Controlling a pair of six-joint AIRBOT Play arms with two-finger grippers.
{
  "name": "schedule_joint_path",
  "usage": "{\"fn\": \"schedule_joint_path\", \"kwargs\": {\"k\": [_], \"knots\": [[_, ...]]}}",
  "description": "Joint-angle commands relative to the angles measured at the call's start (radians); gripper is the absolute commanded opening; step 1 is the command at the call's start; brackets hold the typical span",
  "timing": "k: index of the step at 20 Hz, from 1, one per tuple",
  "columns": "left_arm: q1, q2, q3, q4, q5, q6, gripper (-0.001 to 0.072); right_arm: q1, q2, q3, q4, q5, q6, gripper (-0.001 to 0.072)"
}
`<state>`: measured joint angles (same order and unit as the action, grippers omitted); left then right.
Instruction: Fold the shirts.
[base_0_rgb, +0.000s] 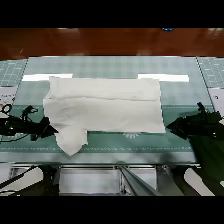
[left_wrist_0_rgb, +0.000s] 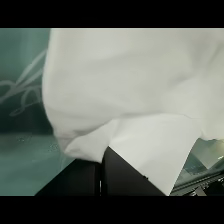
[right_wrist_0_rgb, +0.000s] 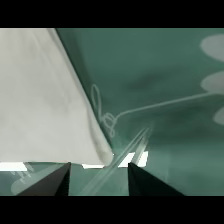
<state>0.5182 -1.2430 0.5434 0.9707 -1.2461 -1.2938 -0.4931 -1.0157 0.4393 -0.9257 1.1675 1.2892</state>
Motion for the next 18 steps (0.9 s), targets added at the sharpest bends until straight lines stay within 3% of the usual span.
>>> {"fn": "schedule_joint_path", "kwargs": {"k": [1, 5, 9, 10, 11, 12, 18], "knots": [[-0.001, 0.001, 0.002, -0.003, 0.006, 0.003, 0.0019, -0.002, -0.085, 0.001, 0.053, 0.004, -0.019, 0.0413], [-0.001, 0.001, 0.002, -0.003, 0.009, 0.018, 0.0019, -0.002, -0.204, 0.002, 0.191, -0.032, -0.097, 0.0408], [-0.001, 0.001, 0.002, -0.005, 0.029, 0.018, 0.0019, 0.064, -0.294, 0.030, 0.212, -0.044, -0.107, 0.0403], [-0.001, 0.001, 0.002, -0.007, 0.035, 0.018, 0.0019, 0.114, -0.302, 0.051, 0.216, -0.057, -0.105, 0.0351], [-0.001, 0.001, 0.002, -0.010, 0.040, 0.018, 0.0019, 0.159, -0.303, 0.075, 0.218, -0.072, -0.105, 0.0233], [-0.001, 0.001, 0.003, -0.011, 0.041, 0.018, 0.0019, 0.197, -0.303, 0.103, 0.217, -0.076, -0.106, 0.0020], [0.000, 0.000, 0.076, -0.011, 0.014, 0.030, 0.0019, 0.245, -0.303, 0.267, 0.133, 0.005, -0.080, 0.0025]]}}
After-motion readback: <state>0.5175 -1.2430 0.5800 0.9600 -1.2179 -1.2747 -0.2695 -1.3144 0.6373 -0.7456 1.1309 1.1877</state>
